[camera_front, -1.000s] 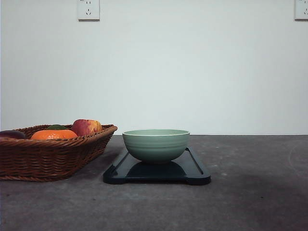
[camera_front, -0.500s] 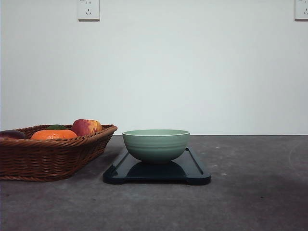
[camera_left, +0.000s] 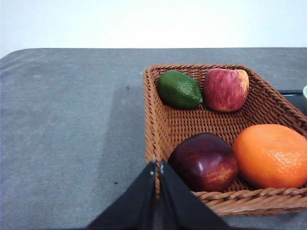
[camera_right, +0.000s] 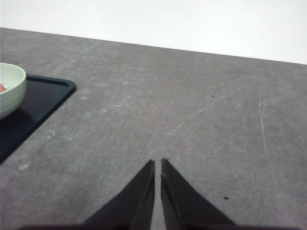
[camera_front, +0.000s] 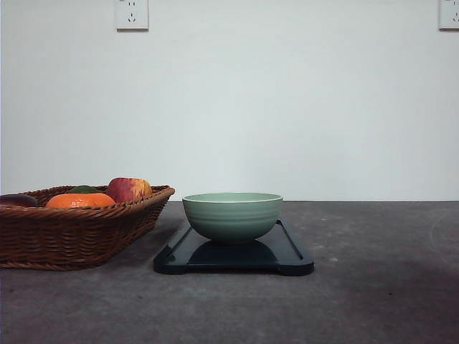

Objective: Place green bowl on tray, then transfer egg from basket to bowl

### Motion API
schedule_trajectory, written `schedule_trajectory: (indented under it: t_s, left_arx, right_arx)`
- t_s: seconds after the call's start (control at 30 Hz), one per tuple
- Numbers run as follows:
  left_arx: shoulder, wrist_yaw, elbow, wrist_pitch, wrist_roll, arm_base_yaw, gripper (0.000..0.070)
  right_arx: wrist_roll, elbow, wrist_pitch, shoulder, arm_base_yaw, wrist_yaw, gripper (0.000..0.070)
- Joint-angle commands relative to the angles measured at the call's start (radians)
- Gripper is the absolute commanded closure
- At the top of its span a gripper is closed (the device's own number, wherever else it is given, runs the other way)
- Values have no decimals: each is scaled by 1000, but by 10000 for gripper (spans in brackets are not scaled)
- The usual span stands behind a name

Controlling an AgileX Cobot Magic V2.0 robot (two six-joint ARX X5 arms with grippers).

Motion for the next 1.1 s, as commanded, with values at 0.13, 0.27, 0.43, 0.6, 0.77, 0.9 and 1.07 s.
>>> schedule_trajectory:
  t_s: [0.13,0.27,0.43,0.6,0.77,0.9,1.07]
  left_arx:
    - [-2,-2,-11,-1,3,2,700]
    - [-2,-2,-11,0,3,2,700]
    - [-2,-2,-11,0,3,2,700]
    - [-2,-2,-11,0,3,2,700]
    - [-2,-2,-11,0,3,2,700]
    - [-2,-2,-11,0,3,2,700]
    - [-2,-2,-11,0,3,2,700]
  right_arx:
    - [17,-4,6,-2,-1,-1,683]
    - [17,-4,6,-2,-1,-1,683]
    - [17,-4,6,-2,-1,-1,684]
    - [17,-4,6,-2,-1,-1,684]
    - [17,-4,6,-2,-1,-1,684]
    - [17,-4,6,-2,-1,-1,684]
    - [17,-4,6,-2,-1,-1,684]
